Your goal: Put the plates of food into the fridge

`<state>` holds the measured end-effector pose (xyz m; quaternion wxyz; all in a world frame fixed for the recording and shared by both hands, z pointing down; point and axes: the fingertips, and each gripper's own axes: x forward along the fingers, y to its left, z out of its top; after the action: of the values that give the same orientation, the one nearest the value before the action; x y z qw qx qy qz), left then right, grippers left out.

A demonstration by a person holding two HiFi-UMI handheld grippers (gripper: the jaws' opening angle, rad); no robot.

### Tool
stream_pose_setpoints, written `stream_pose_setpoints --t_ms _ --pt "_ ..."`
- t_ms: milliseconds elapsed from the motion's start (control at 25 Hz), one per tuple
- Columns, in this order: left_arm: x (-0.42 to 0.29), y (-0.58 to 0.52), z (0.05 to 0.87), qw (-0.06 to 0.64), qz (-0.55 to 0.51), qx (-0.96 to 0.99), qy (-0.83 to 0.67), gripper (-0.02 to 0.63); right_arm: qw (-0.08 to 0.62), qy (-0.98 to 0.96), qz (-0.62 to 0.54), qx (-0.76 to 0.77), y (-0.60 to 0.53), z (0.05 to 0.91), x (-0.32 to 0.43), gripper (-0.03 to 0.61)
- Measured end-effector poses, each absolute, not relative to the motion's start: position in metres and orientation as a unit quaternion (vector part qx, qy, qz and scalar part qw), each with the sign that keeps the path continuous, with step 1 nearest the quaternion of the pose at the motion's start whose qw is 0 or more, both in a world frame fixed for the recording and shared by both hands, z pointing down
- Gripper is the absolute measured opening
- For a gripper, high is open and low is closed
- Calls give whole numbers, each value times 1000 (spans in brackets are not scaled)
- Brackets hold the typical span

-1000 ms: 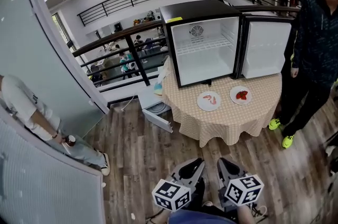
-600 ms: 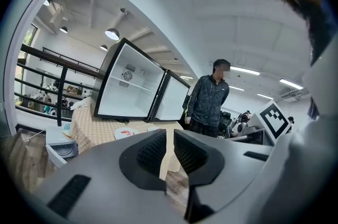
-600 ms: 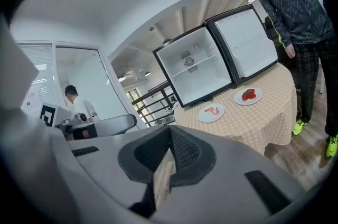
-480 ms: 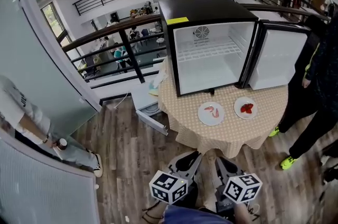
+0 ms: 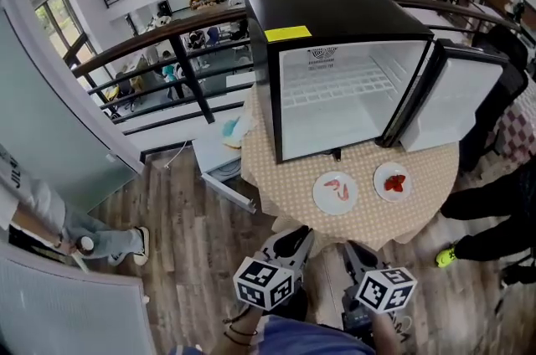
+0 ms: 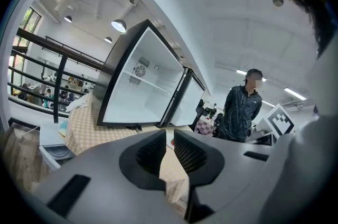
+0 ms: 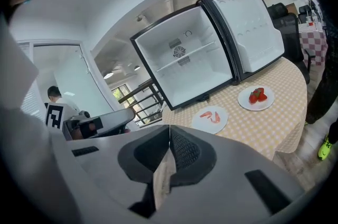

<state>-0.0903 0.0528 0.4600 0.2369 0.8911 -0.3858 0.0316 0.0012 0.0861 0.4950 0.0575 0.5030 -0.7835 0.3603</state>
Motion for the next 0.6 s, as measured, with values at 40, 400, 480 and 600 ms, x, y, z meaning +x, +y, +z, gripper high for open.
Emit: stream_pose_setpoints --t_ms 40,400,480,600 --pt "-92 44 460 238 28 891 -385 38 59 -780 364 506 80 497 1 17" --pt "-101 -8 469 249 22 899 -360 38 46 -761 372 529 31 504 6 17" --pt "-99 -14 473 252 25 900 -355 38 46 -755 374 537 24 503 10 17" --pt "-93 -20 480 254 32 902 -348 38 45 -749 375 545 18 506 19 17"
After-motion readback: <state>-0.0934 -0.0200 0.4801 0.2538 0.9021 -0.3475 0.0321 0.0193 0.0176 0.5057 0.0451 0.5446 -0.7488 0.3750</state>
